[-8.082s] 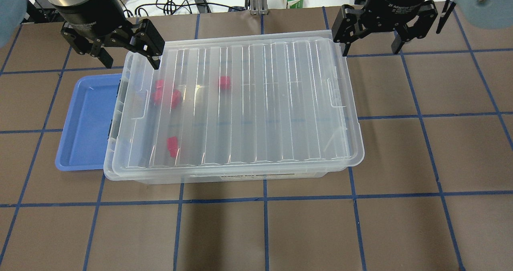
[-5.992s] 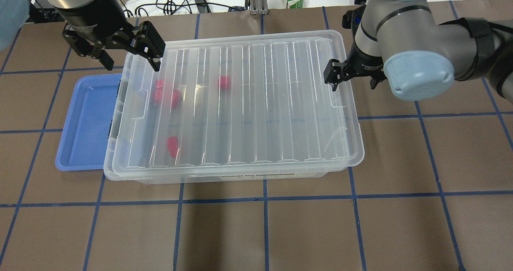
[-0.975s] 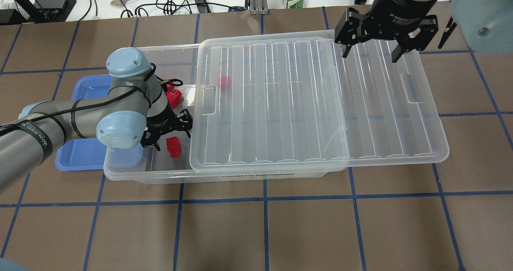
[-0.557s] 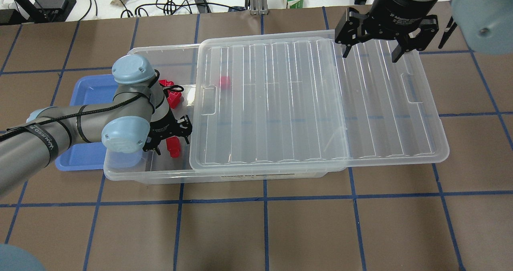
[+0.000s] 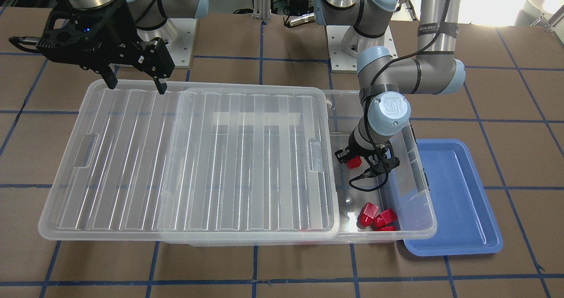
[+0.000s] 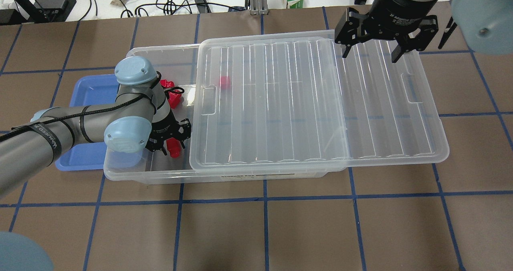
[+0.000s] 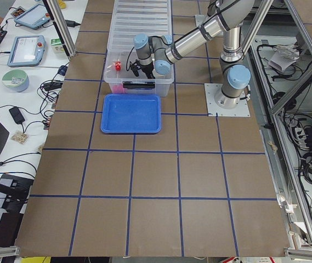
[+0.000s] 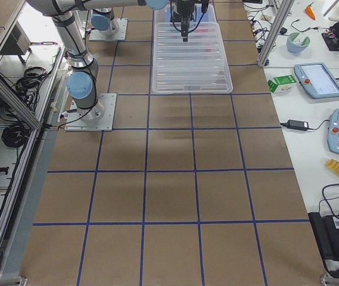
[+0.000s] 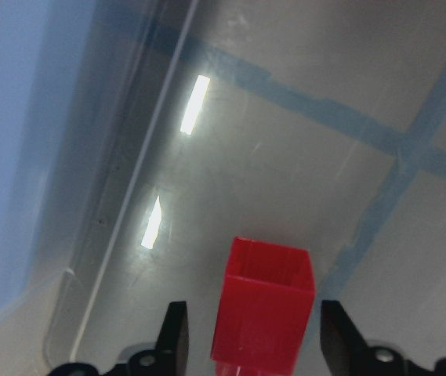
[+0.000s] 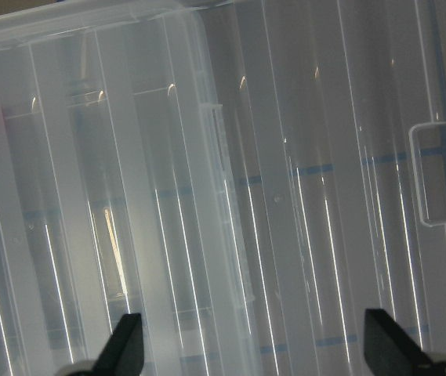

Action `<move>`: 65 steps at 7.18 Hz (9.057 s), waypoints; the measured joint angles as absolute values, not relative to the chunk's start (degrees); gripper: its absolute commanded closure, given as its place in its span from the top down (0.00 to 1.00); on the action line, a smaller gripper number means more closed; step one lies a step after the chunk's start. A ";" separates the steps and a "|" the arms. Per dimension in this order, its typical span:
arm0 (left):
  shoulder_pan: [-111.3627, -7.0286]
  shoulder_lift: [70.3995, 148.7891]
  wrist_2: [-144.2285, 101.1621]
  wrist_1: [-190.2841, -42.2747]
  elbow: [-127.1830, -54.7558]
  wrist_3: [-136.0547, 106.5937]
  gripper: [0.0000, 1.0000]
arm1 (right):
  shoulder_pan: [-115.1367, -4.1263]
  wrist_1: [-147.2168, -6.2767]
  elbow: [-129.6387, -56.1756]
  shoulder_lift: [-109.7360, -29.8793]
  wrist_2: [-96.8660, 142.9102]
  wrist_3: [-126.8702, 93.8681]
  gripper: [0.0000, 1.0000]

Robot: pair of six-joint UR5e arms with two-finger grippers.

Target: Place red block in blue tray from box

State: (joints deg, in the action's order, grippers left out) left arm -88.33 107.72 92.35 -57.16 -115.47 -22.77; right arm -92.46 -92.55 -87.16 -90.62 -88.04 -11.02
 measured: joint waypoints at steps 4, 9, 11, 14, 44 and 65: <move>-88.31 103.95 92.14 -61.51 -110.58 -19.37 0.00 | -92.46 -92.55 -87.10 -90.61 -87.87 -10.97 1.00; -86.52 98.08 92.30 -84.45 -93.25 -6.95 0.00 | -86.51 -92.22 -86.81 -90.45 -88.62 -0.85 1.00; -81.27 96.81 92.35 -86.23 -92.37 3.40 0.00 | -75.96 -91.60 -87.12 -90.42 -88.54 13.09 1.00; -71.77 97.48 92.43 -86.00 -93.66 19.68 0.00 | -65.56 -96.40 -94.57 -90.05 -89.13 22.77 1.00; -89.28 89.24 93.87 -88.57 -91.10 5.22 1.00 | -94.75 -85.13 -81.08 -86.59 -89.35 -8.79 1.00; -89.26 88.58 90.51 -91.20 -88.63 8.01 1.00 | -94.31 -89.91 -81.56 -86.31 -89.29 -6.68 1.00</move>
